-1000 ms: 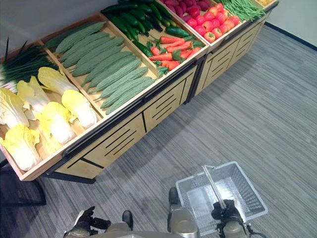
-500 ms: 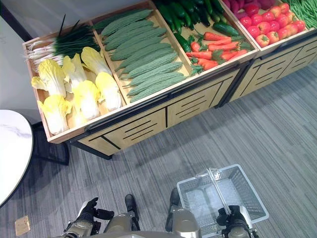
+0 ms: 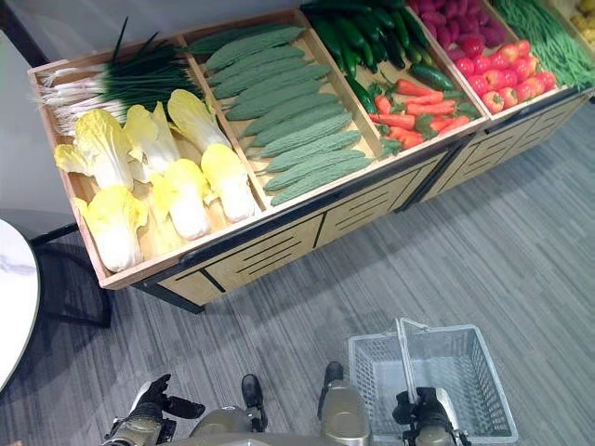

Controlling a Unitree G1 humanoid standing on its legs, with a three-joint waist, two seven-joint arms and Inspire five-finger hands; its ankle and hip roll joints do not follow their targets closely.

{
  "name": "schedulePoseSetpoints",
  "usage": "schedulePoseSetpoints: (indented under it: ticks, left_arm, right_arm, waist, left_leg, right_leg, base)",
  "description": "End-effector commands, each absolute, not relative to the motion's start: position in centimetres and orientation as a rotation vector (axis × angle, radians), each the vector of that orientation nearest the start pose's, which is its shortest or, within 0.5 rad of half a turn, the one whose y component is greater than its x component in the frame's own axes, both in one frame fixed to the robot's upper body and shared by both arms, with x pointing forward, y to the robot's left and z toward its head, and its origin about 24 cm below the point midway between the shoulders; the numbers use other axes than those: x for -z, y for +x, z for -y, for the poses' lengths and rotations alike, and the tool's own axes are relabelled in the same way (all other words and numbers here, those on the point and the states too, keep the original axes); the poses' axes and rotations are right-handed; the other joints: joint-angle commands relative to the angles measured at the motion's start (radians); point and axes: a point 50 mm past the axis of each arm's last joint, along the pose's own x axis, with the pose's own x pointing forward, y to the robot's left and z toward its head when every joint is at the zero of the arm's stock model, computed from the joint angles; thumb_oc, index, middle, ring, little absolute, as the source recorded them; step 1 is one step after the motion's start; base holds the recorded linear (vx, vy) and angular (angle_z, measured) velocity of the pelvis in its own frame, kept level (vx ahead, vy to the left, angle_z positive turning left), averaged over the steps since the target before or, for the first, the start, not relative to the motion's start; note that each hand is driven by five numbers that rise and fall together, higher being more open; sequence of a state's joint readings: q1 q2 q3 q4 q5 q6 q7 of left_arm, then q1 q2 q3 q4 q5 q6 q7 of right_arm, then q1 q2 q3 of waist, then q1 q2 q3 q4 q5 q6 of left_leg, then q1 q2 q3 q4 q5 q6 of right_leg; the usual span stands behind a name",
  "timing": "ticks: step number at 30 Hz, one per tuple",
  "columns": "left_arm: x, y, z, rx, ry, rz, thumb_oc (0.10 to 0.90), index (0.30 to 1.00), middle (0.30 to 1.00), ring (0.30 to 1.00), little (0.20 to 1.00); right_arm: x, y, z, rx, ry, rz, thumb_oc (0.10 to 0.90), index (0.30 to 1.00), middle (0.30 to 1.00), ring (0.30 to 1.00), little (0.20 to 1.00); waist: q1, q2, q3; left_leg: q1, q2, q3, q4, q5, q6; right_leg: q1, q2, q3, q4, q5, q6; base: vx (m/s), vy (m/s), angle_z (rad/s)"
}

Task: Get the vegetables into the basket

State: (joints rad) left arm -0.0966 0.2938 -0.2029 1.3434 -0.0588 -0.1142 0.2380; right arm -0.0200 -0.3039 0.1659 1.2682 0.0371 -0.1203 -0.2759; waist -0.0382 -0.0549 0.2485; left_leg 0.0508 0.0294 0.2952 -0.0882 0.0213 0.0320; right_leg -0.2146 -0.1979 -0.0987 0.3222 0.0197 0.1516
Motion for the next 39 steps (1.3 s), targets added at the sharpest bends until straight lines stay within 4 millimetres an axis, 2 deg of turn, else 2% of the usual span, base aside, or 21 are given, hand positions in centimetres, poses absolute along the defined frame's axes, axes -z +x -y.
schedulePoseSetpoints:
  ticks: [1,3,7,10,14,15,16,24,27,31,33,35,36,37,39]
  left_arm:
    - [14.6,10.7,-27.2,-0.300,0.472,-1.117,0.900,1.000,1.000,1.000,1.000]
    - [14.6,10.3,-27.5,-0.318,0.475,-1.129,0.900,1.000,1.000,1.000,1.000]
    - [14.7,9.6,-27.9,-0.329,0.473,-1.156,0.900,1.000,1.000,1.000,1.000]
    - [15.0,9.2,-27.4,-0.307,0.465,-1.172,0.900,1.000,1.000,1.000,1.000]
    - [15.2,8.8,-27.0,-0.309,0.443,-1.189,0.900,1.000,1.000,1.000,1.000]
    - [15.3,8.7,-26.8,-0.301,0.442,-1.190,0.900,1.000,1.000,1.000,1.000]
    - [16.4,6.0,-23.5,-0.310,0.288,-1.177,0.900,1.000,1.000,1.000,1.000]
    - [16.6,4.7,-23.8,-0.261,0.329,-1.239,0.900,1.000,1.000,1.000,1.000]
    - [16.5,5.1,-24.2,-0.350,0.279,-1.212,0.900,1.000,1.000,1.000,1.000]
    - [15.7,6.1,-25.7,-0.635,0.077,-1.102,0.900,1.000,1.000,1.000,1.000]
    - [15.0,6.4,-27.5,-0.836,-0.028,-1.017,0.900,1.000,1.000,1.000,1.000]
    - [14.7,6.4,-28.2,-0.899,-0.049,-0.986,0.900,1.000,1.000,1.000,1.000]
    - [14.0,5.9,-29.7,-1.026,-0.088,-0.935,0.900,1.000,1.000,1.000,1.000]
    - [14.0,5.9,-29.7,-1.026,-0.088,-0.935,0.900,1.000,1.000,1.000,1.000]
    - [12.9,5.5,-31.9,-1.163,-0.079,-0.851,0.900,1.000,1.000,1.000,1.000]
  right_arm:
    - [14.1,10.8,27.6,0.310,-0.513,-1.033,0.400,0.300,0.300,0.300,0.300]
    - [14.3,10.5,27.4,0.315,-0.497,-1.042,0.400,0.300,0.300,0.300,0.300]
    - [14.4,10.1,27.4,0.322,-0.487,-1.054,0.400,0.300,0.300,0.300,0.300]
    - [14.3,9.7,28.0,0.338,-0.483,-1.069,0.400,0.300,0.300,0.300,0.300]
    - [14.2,9.2,28.6,0.345,-0.487,-1.085,0.400,0.300,0.300,0.300,0.300]
    - [14.2,9.1,28.6,0.345,-0.488,-1.087,0.400,0.300,0.300,0.300,0.300]
    - [15.3,7.0,26.6,0.306,-0.311,-1.121,0.400,0.300,0.300,0.300,0.300]
    - [15.5,6.9,26.3,0.275,-0.328,-1.136,0.400,0.300,0.300,0.300,0.300]
    - [15.5,6.7,26.4,0.273,-0.343,-1.138,0.400,0.300,0.300,0.300,0.300]
    - [15.5,6.4,26.5,0.290,-0.341,-1.141,0.400,0.300,0.300,0.300,0.300]
    - [15.4,6.4,26.6,0.301,-0.344,-1.136,0.400,0.300,0.300,0.300,0.300]
    - [15.4,6.5,26.6,0.307,-0.345,-1.127,0.400,0.300,0.300,0.300,0.300]
    - [15.2,6.8,26.8,0.317,-0.352,-1.110,0.400,0.300,0.300,0.300,0.300]
    - [15.2,6.8,26.8,0.316,-0.352,-1.110,0.400,0.300,0.300,0.300,0.300]
    - [15.0,7.1,26.9,0.317,-0.373,-1.084,0.400,0.300,0.300,0.300,0.300]
  waist:
    - [0.007,-0.012,0.006]
    - [-0.001,-0.022,0.005]
    - [0.004,-0.029,-0.007]
    - [0.006,-0.017,-0.025]
    - [-0.002,-0.001,-0.041]
    - [-0.003,0.001,-0.043]
    - [0.056,-0.004,-0.051]
    - [0.051,-0.006,-0.060]
    - [0.053,-0.005,-0.054]
    - [0.058,-0.005,-0.046]
    - [0.061,-0.004,-0.044]
    - [0.060,-0.004,-0.043]
    - [0.060,-0.003,-0.042]
    - [0.060,-0.003,-0.042]
    - [0.060,-0.002,-0.041]
  left_leg:
    - [-0.004,0.055,-0.007,0.029,-0.018,-0.082]
    - [0.001,0.065,-0.037,0.044,-0.022,-0.096]
    - [0.010,0.082,-0.034,0.040,-0.013,-0.113]
    - [0.014,0.106,-0.036,0.018,0.012,-0.136]
    - [0.006,0.133,-0.054,0.001,0.044,-0.159]
    - [0.005,0.135,-0.056,0.001,0.046,-0.161]
    - [-0.011,0.096,-0.155,0.001,0.012,-0.137]
    - [0.002,0.094,-0.141,0.001,0.003,-0.137]
    - [0.002,0.092,-0.144,0.001,0.003,-0.137]
    - [0.001,0.092,-0.151,0.001,0.005,-0.138]
    - [0.002,0.092,-0.152,0.001,0.004,-0.140]
    - [0.004,0.092,-0.151,0.001,0.004,-0.140]
    - [0.005,0.092,-0.148,0.001,0.003,-0.142]
    - [0.006,0.092,-0.148,0.001,0.003,-0.142]
    - [0.009,0.093,-0.146,0.001,0.001,-0.145]
  right_leg:
    - [0.088,-0.032,0.004,-0.159,0.082,0.067]
    - [0.086,-0.033,0.049,-0.210,0.077,0.070]
    - [0.115,-0.022,0.028,-0.260,0.070,0.062]
    - [0.163,0.014,0.005,-0.343,0.061,0.046]
    - [0.191,0.042,-0.015,-0.376,0.053,0.029]
    - [0.193,0.044,-0.018,-0.376,0.053,0.026]
    - [0.236,0.043,-0.055,-0.406,0.044,0.021]
    - [0.238,0.039,-0.038,-0.409,0.054,0.025]
    - [0.235,0.036,-0.034,-0.409,0.055,0.026]
    - [0.236,0.035,-0.038,-0.409,0.055,0.026]
    - [0.238,0.034,-0.039,-0.409,0.054,0.027]
    - [0.238,0.034,-0.037,-0.409,0.053,0.027]
    - [0.238,0.034,-0.036,-0.409,0.053,0.028]
    - [0.238,0.034,-0.036,-0.409,0.053,0.028]
    - [0.239,0.035,-0.033,-0.409,0.053,0.028]
  base:
    - [0.11,-0.131,0.14]
    - [0.11,-0.151,0.11]
    - [0.04,-0.141,0.40]
    - [0.02,-0.226,-0.09]
    - [-0.01,-0.163,0.04]
    - [-0.01,-0.063,0.07]
    - [0.00,-0.024,0.06]
    - [0.02,0.008,0.04]
    - [0.00,0.000,0.00]
    - [0.01,0.001,0.00]
    - [0.02,0.004,0.01]
    - [0.02,0.010,0.01]
    - [0.03,0.020,0.00]
    - [0.03,0.020,0.00]
    - [0.03,0.015,0.00]
